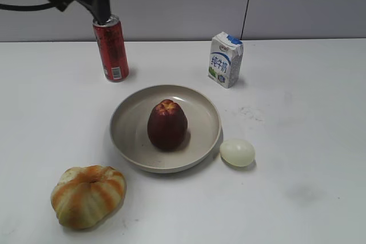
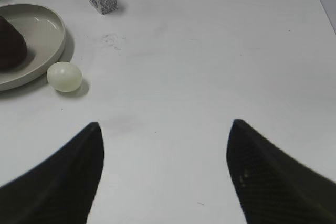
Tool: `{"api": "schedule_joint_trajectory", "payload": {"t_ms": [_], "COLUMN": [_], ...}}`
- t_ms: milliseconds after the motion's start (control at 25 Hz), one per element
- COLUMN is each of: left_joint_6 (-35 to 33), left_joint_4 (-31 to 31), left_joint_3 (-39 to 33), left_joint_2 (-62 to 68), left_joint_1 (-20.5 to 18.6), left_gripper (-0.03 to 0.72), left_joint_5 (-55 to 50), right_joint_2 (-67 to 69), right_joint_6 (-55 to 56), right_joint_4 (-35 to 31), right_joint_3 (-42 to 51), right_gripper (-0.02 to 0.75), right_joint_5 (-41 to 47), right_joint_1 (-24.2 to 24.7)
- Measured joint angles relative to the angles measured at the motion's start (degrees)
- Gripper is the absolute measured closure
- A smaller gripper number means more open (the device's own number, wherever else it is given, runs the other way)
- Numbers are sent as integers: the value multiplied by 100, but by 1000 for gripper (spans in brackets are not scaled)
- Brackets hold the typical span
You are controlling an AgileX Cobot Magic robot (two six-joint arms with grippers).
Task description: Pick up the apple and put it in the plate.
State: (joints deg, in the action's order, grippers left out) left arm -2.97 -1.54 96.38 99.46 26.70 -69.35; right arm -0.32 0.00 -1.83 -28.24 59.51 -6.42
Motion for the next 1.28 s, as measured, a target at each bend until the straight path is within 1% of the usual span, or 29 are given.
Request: {"api": "schedule_joint_trajectory", "payload": {"t_ms": [40,80,240,440,520,600,680,760,1040,1160,1280], "left_joint_6": [0,9,15,15,15,21,27,31,31,31,31], "left_joint_4": [0,14,49,49,49,49,57,66,71,71,71], "left_joint_3": [0,-251,-1715,-3772,-4456,-5090,-5542,-5902,-6617,-6715,-6715], "left_joint_2": [0,-176,-1150,-2742,-3401,-4175,-4932,-5779,-8166,-8686,-8852], "left_joint_1": [0,-81,-467,-1158,-1393,-1529,-1554,-1560,-1565,-1565,-1565], "left_gripper": [46,51,71,93,95,95,96,96,96,96,97], "left_joint_5": [0,-6,-11,297,475,589,711,831,955,936,941], "right_joint_2": [0,0,0,0,0,0,0,0,0,0,0], "right_joint_6": [0,0,0,0,0,0,0,0,0,0,0], "right_joint_4": [0,0,0,0,0,0,0,0,0,0,0], "right_joint_3": [0,0,0,0,0,0,0,0,0,0,0], "right_gripper": [153,153,153,153,153,153,153,153,153,153,153], "right_joint_5": [0,0,0,0,0,0,0,0,0,0,0], "right_joint_1": [0,0,0,0,0,0,0,0,0,0,0]}}
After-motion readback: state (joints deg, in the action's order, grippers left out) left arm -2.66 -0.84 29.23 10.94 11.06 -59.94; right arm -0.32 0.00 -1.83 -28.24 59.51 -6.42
